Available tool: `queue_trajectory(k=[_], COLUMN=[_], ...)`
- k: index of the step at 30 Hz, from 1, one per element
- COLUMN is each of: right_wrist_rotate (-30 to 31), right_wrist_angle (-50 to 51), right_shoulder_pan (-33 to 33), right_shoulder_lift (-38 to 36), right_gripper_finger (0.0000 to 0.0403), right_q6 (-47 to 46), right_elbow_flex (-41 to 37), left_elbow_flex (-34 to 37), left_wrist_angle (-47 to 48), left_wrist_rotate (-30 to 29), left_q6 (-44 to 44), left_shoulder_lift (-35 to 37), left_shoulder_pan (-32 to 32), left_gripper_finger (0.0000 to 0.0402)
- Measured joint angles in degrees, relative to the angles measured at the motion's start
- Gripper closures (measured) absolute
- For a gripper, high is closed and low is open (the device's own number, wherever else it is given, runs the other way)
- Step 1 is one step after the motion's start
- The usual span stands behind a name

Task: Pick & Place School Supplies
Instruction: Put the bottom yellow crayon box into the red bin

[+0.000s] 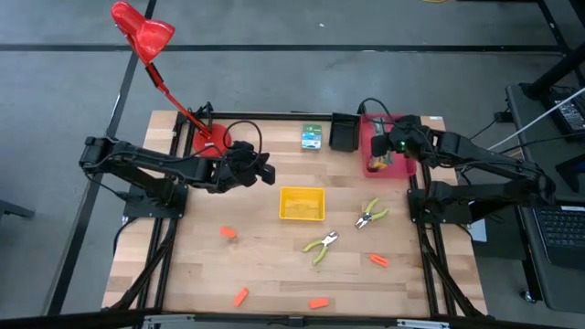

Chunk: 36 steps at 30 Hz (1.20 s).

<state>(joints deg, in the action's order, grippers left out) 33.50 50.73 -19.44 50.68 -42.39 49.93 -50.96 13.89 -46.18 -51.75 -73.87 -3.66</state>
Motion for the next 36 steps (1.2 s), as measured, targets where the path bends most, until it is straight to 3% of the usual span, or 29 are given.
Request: queue_trajectory(k=[7, 15, 26, 36], right_wrist_rotate=[1.15, -2.6, -4.39, -3.95], right_wrist_angle=[3.61, 5.37, -1.45, -2.96], right_shoulder_pan=[-0.02, 0.68, 5.72, 9.16], right_shoulder_lift=[-0.07, -1.17, -5.3, -4.97], right_gripper_finger=[0.0403, 0.0403, 0.0403, 0.0403], right_q6=[-0.74, -6.35, -17.87, -21.69], right_elbow_flex=[0.0, -4.43, -13.73, -14.56], left_elbow_flex=[0.0, 0.0, 0.0, -0.04], left_wrist_angle=[0.0, -0.38, -0.44, -0.44], left_wrist_rotate=[0.42, 0.42, 2.62, 3.69], left_q6=[-0.02, -0.02, 0.0, 0.0], left_shoulder_lift=[0.07, 0.13, 0.13, 0.15], left_shoulder_pan=[0.0, 0.0, 0.0, 0.0], left_gripper_finger=[0.04, 0.04, 0.04, 0.04])
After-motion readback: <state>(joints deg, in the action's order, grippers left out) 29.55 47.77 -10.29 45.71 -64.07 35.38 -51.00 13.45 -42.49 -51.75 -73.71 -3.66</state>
